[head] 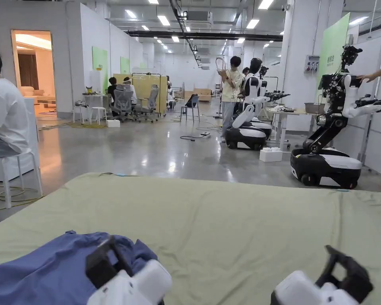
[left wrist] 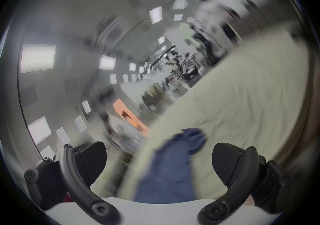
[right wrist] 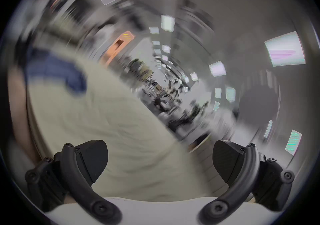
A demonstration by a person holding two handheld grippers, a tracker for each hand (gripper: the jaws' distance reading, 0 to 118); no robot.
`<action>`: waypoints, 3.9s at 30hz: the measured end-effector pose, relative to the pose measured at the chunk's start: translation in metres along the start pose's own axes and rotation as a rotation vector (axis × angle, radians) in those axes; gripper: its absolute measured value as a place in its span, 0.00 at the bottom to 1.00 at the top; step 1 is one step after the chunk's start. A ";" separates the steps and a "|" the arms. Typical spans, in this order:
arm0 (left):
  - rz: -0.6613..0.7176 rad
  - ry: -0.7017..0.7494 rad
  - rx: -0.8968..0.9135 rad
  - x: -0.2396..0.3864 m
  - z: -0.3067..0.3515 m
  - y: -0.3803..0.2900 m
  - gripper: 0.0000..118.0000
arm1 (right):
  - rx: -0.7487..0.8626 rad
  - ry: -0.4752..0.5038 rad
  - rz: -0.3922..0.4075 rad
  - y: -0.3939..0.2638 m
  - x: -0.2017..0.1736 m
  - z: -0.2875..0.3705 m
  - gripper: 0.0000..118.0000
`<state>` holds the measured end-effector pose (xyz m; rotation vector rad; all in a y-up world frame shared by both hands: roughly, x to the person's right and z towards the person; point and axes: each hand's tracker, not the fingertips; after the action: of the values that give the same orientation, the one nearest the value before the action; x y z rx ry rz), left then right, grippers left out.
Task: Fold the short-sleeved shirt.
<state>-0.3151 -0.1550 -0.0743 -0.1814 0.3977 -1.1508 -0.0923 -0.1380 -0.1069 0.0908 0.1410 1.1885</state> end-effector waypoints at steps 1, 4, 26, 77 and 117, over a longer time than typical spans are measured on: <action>-0.187 0.058 0.057 0.015 0.004 -0.003 1.00 | 0.028 -0.016 0.212 0.000 -0.017 0.003 1.00; -0.539 0.053 0.176 0.044 0.011 -0.020 1.00 | 0.131 0.026 0.818 -0.015 -0.067 0.009 1.00; 1.521 -0.309 -0.155 -0.075 -0.019 -0.090 1.00 | -0.014 0.091 -1.323 -0.080 0.054 -0.003 1.00; 1.151 -0.078 0.064 -0.071 0.031 -0.045 1.00 | 0.002 -0.015 -1.186 -0.063 0.053 0.016 1.00; 1.097 0.036 -0.158 -0.113 0.047 -0.146 0.00 | 0.207 0.370 -1.114 0.055 0.016 -0.031 0.04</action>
<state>-0.4597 -0.1140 0.0425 -0.0554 0.5208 -0.0429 -0.1416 -0.1031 -0.1303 -0.0330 0.5590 0.0623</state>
